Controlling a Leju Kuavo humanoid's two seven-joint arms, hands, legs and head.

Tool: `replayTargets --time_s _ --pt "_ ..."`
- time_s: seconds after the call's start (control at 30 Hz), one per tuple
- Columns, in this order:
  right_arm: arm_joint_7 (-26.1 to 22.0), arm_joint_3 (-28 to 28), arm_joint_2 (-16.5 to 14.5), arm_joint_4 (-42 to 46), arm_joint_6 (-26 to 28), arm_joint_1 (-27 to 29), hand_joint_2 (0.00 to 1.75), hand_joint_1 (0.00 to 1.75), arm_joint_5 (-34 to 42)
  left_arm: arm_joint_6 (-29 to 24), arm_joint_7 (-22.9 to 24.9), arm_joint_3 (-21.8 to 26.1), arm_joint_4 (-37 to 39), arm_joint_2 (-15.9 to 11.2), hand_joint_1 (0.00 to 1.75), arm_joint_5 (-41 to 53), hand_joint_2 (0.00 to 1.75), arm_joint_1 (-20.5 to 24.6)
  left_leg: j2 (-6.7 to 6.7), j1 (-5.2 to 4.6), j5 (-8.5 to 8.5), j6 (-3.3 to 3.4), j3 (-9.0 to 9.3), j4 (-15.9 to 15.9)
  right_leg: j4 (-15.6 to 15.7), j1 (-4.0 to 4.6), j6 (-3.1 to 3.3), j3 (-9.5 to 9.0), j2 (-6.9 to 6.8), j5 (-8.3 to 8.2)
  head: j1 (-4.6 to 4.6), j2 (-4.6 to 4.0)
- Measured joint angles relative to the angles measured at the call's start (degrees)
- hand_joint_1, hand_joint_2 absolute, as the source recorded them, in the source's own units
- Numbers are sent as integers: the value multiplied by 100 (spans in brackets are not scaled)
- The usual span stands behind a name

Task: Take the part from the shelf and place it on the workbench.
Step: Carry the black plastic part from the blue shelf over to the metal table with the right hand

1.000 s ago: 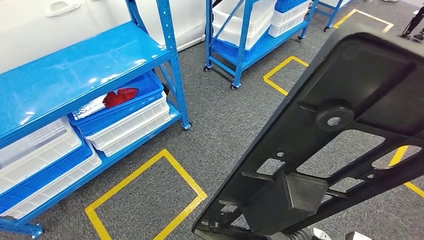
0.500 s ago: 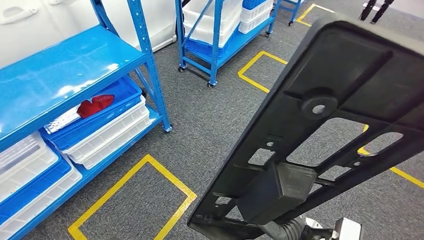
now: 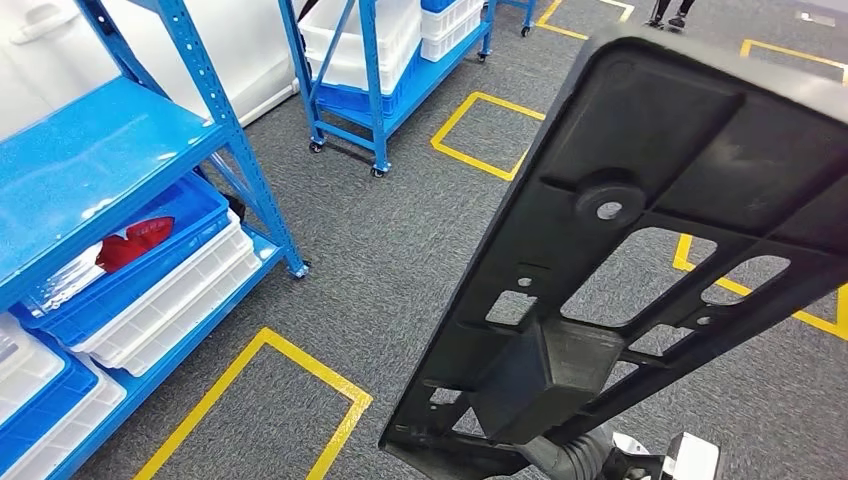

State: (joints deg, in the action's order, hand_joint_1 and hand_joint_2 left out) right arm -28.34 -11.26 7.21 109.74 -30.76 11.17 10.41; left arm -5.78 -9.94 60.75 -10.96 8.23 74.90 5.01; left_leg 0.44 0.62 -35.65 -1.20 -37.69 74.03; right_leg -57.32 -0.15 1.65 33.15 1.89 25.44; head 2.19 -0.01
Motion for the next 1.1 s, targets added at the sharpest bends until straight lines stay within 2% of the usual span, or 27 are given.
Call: replayTargets --time_s 0.03,0.07,0.1,0.13,0.17,0.2,0.23,0.3,0.33,0.37,0.43,0.47,0.5,0.53,0.57,0.63,0.67,0.7,0.73,0.8,0.87,0.93,0.97,1.0,1.03,1.07,1.1 --pt "7 0 0 1 6 5 175 150 -9 2 -2 1 0 1 0 3 175 0 -7 6 131 -3 20 -90 -10 -4 -7 -5 68 5 0 0" --pt "12 0 0 3 13 8 175 150 -16 4 -2 1 -1 1 0 8 175 5 -33 17 351 -6 142 -395 -26 -10 -22 -11 137 15 0 0" --pt "14 0 0 10 20 12 175 150 -21 7 -2 2 -1 1 0 11 175 12 -126 37 569 -8 308 -796 -52 -18 -43 -9 202 30 0 1" --pt "15 0 -1 20 24 13 175 150 -27 14 -3 1 -1 2 0 14 175 19 -251 54 712 -5 458 -1157 -90 -17 -71 8 265 47 -1 0" --pt "17 0 -2 38 26 15 175 150 -34 20 -6 1 -1 4 0 13 175 25 -356 68 789 7 557 -1397 -124 -16 -105 37 324 55 -1 0" --pt "21 1 -3 59 27 22 175 150 -42 26 -10 1 -1 7 0 8 175 28 -430 71 793 28 595 -1499 -147 -18 -139 70 377 55 -1 0" --pt "25 1 -4 80 27 34 175 150 -49 30 -14 1 0 10 0 4 175 30 -421 59 779 59 601 -1513 -152 -22 -177 97 433 43 -1 0" --pt "32 7 -4 121 30 67 175 150 -61 26 -18 4 0 26 0 -10 175 39 -305 60 805 135 615 -1540 -151 -40 -242 119 501 34 -1 0" --pt "34 11 -4 137 34 75 175 150 -63 21 -20 5 -1 33 0 -15 175 49 -246 67 821 170 629 -1566 -223 -37 -269 153 436 82 -2 -1" --pt "36 15 -4 150 40 75 175 150 -65 15 -22 7 -1 40 0 -20 175 59 -182 73 833 200 640 -1591 -413 -30 -290 244 314 191 -2 -1" --pt "40 20 -4 164 53 70 175 150 -65 8 -26 9 -1 45 0 -27 175 56 -49 52 831 237 647 -1602 -1115 -21 -323 596 8 528 -2 -1" --pt "42 20 -4 166 59 71 175 150 -66 7 -26 10 -1 46 0 -30 175 44 25 38 824 250 646 -1602 -1481 -22 -333 784 -75 663 -2 -1" --pt "43 20 -4 166 63 76 175 150 -66 7 -26 11 -1 47 0 -33 175 35 96 27 816 256 648 -1601 -1701 -23 -335 900 -122 708 -2 -1" --pt "44 20 -4 167 66 79 175 150 -66 6 -26 13 -1 48 0 -35 175 33 162 19 808 257 652 -1600 -1706 -23 -328 905 -150 648 -2 -1" --pt "44 20 -4 169 68 80 175 150 -66 5 -26 13 -1 50 0 -36 175 37 220 12 799 255 662 -1601 -1466 -19 -308 780 -182 493 -2 -1" --pt "45 21 -4 180 69 76 175 150 -66 4 -27 13 -1 60 0 -37 175 49 315 -11 773 235 692 -1599 -656 27 -225 345 -373 165 -2 -1" --pt "45 22 -4 189 69 73 175 150 -65 4 -27 13 -1 66 0 -37 175 52 358 -24 757 217 704 -1598 -336 60 -176 179 -463 75 -2 -1" --pt "45 24 -4 198 69 71 175 150 -65 3 -28 13 -1 71 0 -37 175 52 399 -35 742 195 714 -1597 -166 90 -135 96 -524 55 -2 0" --pt "45 25 -4 206 69 70 175 150 -64 3 -28 13 -1 77 0 -37 175 52 446 -43 730 168 724 -1602 -120 113 -106 87 -520 75 -2 0" --pt "46 31 -6 219 73 83 175 150 -64 3 -30 14 -1 86 0 -37 175 60 497 -41 700 113 763 -1612 -71 96 -59 73 -400 50 -2 0" --pt "51 42 -14 241 100 91 175 150 -69 4 -31 15 -1 93 0 -36 175 70 318 -36 519 66 692 -1370 14 53 -4 16 -294 11 -1 0" --pt "61 50 -33 266 130 104 175 150 -85 10 -8 15 -1 91 0 -20 175 62 77 -26 166 39 384 -695 43 33 36 -13 -191 -2 0 1" --pt "64 51 -41 270 135 121 175 150 -91 14 13 15 -1 90 0 -9 175 52 30 -24 25 28 196 -325 40 35 48 -13 -129 0 0 0" --pt "68 52 -47 273 129 142 175 150 -93 14 38 15 -1 89 0 1 175 44 11 -20 -23 19 58 -79 35 36 49 -15 -60 4 0 0" --pt "70 55 -48 273 119 158 175 150 -90 10 60 15 -1 88 0 5 175 38 2 -13 44 13 6 -32 28 36 46 -20 13 10 0 0" --pt "70 56 -48 273 109 168 175 150 -86 4 74 15 -1 86 0 4 175 36 -10 -5 221 11 61 -214 17 34 36 -29 87 19 0 -1" --pt "73 59 -48 273 100 171 175 150 -83 -4 83 15 -1 84 0 2 175 35 -57 6 461 14 202 -572 0 28 19 -41 159 33 0 0"
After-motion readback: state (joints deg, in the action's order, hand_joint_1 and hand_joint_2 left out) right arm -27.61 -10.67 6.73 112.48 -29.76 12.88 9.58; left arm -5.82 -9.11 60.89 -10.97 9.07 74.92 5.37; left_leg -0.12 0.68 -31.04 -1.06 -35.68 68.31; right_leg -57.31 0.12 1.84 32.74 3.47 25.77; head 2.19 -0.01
